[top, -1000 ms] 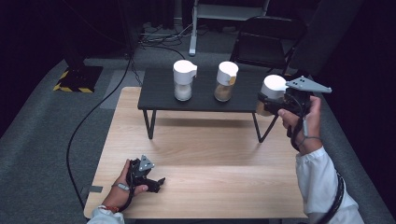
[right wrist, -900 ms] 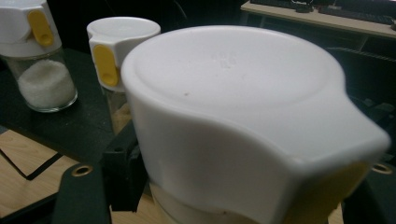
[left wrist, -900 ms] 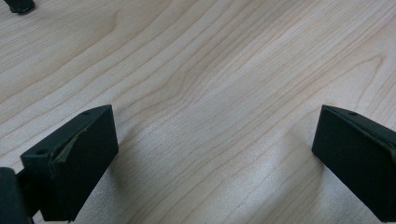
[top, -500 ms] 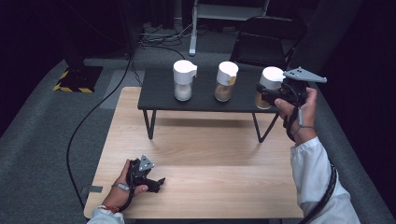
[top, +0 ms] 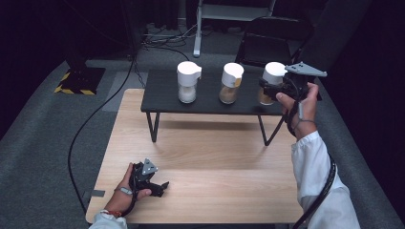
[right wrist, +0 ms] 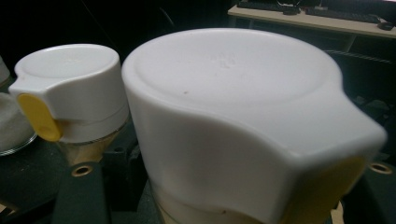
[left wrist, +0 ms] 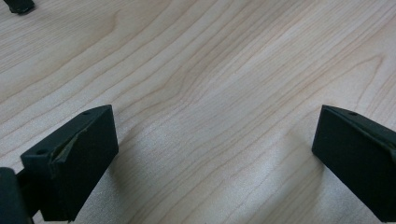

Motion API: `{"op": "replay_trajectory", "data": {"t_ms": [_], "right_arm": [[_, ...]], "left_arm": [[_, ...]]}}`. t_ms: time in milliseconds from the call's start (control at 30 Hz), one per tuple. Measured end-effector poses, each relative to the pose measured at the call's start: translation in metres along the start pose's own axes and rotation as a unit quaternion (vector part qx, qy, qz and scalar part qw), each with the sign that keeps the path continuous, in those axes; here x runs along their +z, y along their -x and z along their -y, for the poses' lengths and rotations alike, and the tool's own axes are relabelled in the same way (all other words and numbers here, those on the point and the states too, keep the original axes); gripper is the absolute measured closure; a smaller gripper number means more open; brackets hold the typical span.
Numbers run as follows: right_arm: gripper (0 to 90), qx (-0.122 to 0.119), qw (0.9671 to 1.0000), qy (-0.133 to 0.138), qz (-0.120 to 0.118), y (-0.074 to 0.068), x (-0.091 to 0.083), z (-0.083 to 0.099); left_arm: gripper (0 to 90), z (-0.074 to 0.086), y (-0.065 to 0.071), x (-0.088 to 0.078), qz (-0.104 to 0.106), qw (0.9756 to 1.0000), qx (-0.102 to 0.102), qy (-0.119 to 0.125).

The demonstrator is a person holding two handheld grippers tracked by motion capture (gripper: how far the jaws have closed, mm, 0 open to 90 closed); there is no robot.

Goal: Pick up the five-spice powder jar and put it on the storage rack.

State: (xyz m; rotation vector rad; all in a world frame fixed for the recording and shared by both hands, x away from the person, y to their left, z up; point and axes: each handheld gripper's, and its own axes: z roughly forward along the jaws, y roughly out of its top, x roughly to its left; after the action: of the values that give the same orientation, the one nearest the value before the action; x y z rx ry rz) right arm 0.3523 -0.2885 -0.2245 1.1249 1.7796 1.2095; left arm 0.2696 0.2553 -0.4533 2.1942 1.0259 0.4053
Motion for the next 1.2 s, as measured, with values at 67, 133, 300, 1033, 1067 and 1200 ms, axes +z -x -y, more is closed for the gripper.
{"op": "replay_trajectory", "data": {"t_ms": [67,133,300,1033,1067,1200], "right_arm": [[29.4,0.002,1.0000,-0.001,0.001,0.000,0.002,0.000],[29.4,0.005,1.0000,-0.003,0.004,0.000,0.008,0.000],[29.4,0.010,0.9999,-0.006,0.012,-0.001,0.017,0.001],[29.4,0.022,0.9995,-0.008,0.020,-0.003,0.039,0.012],[29.4,0.022,0.9995,-0.008,0.020,-0.003,0.039,0.012],[29.3,0.023,0.9994,-0.011,0.022,-0.002,0.042,0.014]], "left_arm": [[0.1,0.000,0.000,0.000,0.000,1.0000,0.000,0.000],[0.1,0.000,0.000,0.000,0.000,1.0000,0.000,0.000],[0.1,0.000,0.000,0.000,0.000,1.0000,0.000,0.000],[0.1,0.000,0.000,0.000,0.000,1.0000,0.000,0.000],[0.1,0.000,0.000,0.000,0.000,1.0000,0.000,0.000],[0.1,0.000,0.000,0.000,0.000,1.0000,0.000,0.000]]}}
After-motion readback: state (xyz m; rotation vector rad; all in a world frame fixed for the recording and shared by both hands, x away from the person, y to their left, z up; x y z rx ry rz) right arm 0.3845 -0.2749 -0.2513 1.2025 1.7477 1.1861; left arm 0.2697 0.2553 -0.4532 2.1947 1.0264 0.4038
